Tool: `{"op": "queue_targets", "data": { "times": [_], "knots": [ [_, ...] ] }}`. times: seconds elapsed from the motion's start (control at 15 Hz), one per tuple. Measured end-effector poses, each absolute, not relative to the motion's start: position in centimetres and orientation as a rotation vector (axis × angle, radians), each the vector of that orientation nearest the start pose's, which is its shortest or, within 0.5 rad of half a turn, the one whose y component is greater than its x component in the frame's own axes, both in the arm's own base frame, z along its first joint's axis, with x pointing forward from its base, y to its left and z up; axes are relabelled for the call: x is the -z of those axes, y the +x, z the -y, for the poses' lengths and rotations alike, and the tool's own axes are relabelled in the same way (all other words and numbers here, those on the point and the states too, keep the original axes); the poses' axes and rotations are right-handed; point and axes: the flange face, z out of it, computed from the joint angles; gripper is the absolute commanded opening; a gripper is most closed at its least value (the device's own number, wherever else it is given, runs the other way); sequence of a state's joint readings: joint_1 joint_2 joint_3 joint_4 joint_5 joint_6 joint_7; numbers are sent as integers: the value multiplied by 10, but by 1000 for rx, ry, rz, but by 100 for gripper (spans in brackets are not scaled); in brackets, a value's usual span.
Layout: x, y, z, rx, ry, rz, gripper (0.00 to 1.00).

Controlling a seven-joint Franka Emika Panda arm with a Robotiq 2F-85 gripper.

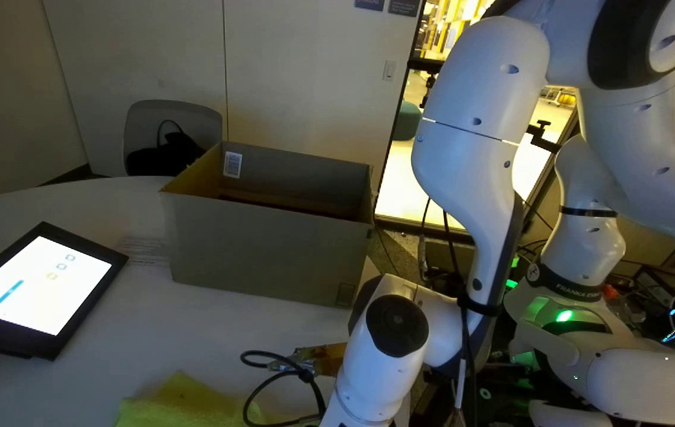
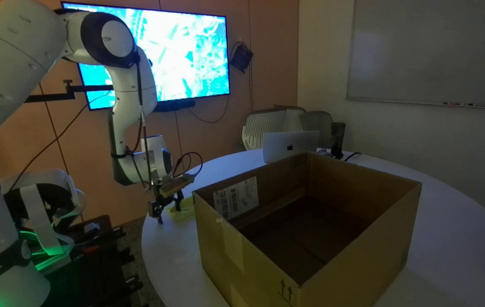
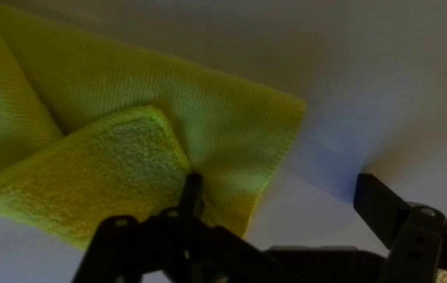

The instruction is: Put the marker on the cloth, then fold the cloth and put it in the box

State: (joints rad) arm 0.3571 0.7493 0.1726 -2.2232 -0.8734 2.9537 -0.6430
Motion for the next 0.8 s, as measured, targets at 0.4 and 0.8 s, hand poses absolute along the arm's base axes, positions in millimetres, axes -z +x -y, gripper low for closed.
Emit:
{"op": "queue_targets", "data": {
  "times": [0.4,0.8],
  "knots": [
    [-44,403,-306,-72,1680,-2570,27],
    [-48,415,-308,-64,1678,-2542,16]
  ]
}}
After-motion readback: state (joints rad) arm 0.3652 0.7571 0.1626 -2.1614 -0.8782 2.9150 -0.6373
